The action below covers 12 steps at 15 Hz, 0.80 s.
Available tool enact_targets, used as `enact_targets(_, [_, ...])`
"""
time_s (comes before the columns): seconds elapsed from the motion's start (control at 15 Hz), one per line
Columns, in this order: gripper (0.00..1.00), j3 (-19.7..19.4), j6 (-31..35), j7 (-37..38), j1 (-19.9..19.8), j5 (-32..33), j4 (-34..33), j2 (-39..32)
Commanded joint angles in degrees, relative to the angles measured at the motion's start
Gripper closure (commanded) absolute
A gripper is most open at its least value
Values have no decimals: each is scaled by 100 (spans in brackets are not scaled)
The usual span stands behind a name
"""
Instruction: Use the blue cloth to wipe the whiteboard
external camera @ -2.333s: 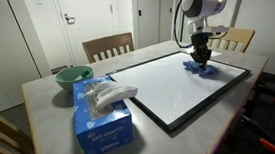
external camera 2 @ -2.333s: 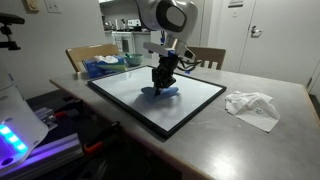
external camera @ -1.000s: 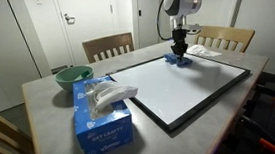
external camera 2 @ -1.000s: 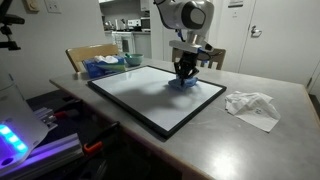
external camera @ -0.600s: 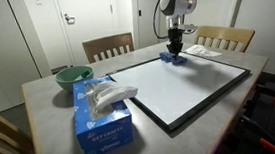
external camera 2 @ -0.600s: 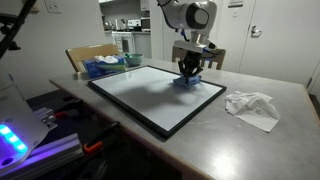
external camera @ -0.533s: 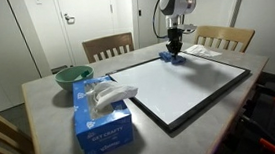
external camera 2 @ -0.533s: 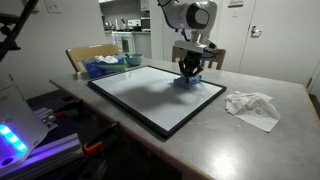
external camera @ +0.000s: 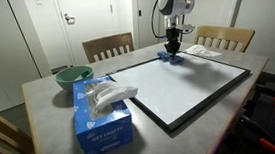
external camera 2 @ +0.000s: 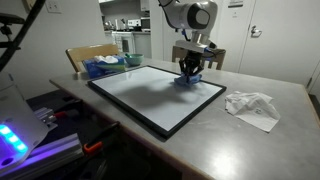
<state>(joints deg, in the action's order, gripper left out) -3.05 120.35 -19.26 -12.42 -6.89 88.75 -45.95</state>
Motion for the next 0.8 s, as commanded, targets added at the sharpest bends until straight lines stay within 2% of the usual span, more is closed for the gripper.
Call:
enact_targets(0.0, [97, 160, -67, -28, -33, 103, -171, -188])
enact_targets(0.73, [97, 325, -193, 186, 272, 135, -188, -181])
